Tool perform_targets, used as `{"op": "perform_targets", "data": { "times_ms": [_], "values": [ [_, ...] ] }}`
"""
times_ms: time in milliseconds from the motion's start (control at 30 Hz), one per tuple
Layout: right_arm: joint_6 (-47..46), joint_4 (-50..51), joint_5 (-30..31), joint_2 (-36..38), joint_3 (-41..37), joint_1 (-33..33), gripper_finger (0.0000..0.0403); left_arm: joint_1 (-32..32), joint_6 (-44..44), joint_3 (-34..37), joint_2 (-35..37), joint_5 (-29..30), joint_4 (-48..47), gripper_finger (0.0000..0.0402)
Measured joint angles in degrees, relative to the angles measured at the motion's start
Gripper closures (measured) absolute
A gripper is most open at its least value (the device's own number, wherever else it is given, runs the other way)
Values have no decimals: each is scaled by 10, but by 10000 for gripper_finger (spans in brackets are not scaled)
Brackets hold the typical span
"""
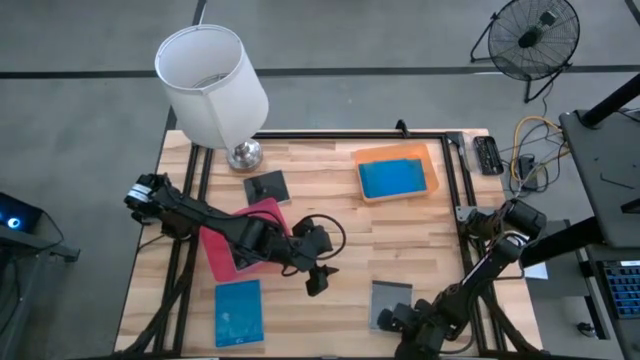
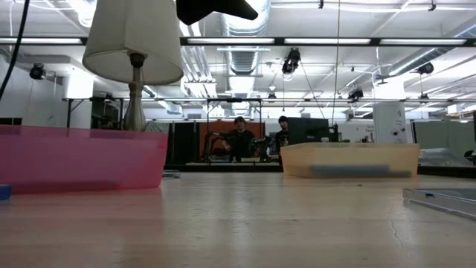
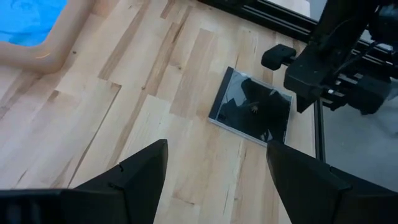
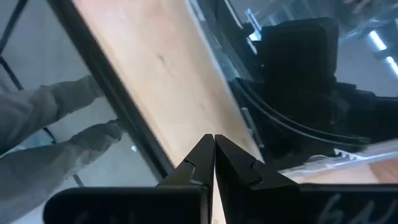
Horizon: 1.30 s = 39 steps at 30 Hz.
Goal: Pick & place jewel cases by type
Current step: Put the bottom black CD case into the pink bin
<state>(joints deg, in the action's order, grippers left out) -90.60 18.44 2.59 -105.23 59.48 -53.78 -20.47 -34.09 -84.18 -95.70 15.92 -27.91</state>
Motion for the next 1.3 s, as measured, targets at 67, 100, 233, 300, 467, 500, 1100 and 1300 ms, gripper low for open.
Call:
{"op": "perform_targets", "data": {
  "times_ms": [67,100,233,300,467,500,1100,1300],
  "values": [
    [2,12,0,0,-1,0,395,0,0,0,1,0,0,145],
    [1,17,0,0,-3,0,395,0,0,0,1,0,0,145],
    [-3,32,-1,2,-6,0,395,0,0,0,2,0,0,145],
    [-2,36,0,2,-8,0,395,0,0,0,2,0,0,145],
    [6,63,-1,4,-10,5,395,1,10,0,2,0,0,145],
    [7,73,-1,5,-10,7,395,1,10,0,2,0,0,145],
    [106,180,-4,9,-12,89,395,6,25,0,2,-14,0,145],
    [132,207,14,9,-12,123,394,6,25,0,2,-18,0,145]
  ]
}}
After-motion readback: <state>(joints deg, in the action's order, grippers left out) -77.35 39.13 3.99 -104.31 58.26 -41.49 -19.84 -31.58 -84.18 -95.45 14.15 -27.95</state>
